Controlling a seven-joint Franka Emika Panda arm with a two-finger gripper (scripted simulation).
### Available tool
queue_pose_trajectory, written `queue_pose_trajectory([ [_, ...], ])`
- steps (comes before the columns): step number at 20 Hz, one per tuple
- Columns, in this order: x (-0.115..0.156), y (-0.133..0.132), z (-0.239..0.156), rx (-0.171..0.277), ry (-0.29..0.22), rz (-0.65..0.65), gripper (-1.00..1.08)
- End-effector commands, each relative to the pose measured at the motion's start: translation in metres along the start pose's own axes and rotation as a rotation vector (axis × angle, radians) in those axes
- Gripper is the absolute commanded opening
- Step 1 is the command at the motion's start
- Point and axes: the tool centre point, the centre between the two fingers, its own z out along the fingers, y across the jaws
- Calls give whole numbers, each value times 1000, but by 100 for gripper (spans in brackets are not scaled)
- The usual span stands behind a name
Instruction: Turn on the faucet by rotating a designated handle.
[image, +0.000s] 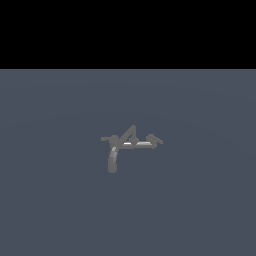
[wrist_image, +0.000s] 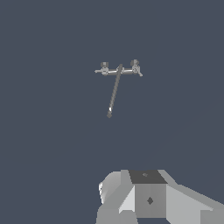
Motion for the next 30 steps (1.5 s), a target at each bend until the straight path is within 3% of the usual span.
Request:
queue_pose_trajectory([
  [1,0,0,0,0,0,0,-100],
  [14,11,-17,30,-2,-1,92,-100],
  [30,61,-68,136,-9,-4,416,-100],
])
